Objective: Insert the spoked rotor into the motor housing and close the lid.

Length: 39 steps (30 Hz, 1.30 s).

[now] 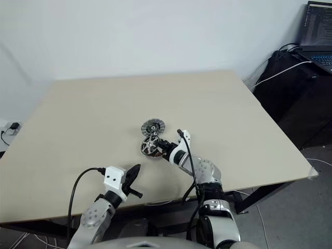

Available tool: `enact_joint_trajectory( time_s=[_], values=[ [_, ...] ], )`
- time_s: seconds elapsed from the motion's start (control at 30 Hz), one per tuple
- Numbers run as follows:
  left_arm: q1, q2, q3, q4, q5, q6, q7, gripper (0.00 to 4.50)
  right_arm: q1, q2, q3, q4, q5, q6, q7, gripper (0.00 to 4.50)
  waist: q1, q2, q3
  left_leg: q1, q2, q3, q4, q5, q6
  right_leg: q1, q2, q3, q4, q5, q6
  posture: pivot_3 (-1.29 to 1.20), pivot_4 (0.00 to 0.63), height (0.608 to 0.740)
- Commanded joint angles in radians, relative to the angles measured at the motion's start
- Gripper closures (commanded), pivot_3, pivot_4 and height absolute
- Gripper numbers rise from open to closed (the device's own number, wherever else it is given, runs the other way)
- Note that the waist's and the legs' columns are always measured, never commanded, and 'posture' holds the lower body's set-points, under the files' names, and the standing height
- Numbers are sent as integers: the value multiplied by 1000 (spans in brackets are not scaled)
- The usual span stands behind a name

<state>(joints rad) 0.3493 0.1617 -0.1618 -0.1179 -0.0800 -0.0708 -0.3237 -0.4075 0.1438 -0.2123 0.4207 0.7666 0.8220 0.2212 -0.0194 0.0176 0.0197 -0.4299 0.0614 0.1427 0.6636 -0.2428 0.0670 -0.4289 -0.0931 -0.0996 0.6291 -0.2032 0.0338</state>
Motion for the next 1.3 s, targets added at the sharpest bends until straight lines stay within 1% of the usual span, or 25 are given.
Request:
enact_joint_trajectory(
  time_s=[0.03,0.2,0.57,1.3],
  values=[
    [-5,2,5,-29,-3,-14,-2,4500,-2,-5,-34,-71,34,13,15,4080,0,0,0,0,0,0,0,0,0,0,0,0,0,0,0,0,0,740],
    [-5,1,2,-26,-1,-13,-4,4500,18,-1,-18,-103,52,62,45,4080,-2,0,0,0,0,0,0,0,0,0,0,0,0,0,0,0,0,740],
    [-7,0,7,-25,-1,-12,-1,4500,48,22,28,-129,24,107,46,4080,-9,0,0,0,0,0,0,0,0,0,0,0,0,0,0,0,0,740],
    [-3,-1,3,-23,-1,-11,-2,4500,-4,4,-37,-79,18,46,30,4080,-7,0,0,0,0,0,0,0,0,0,0,0,0,0,0,0,0,740]
  ],
)
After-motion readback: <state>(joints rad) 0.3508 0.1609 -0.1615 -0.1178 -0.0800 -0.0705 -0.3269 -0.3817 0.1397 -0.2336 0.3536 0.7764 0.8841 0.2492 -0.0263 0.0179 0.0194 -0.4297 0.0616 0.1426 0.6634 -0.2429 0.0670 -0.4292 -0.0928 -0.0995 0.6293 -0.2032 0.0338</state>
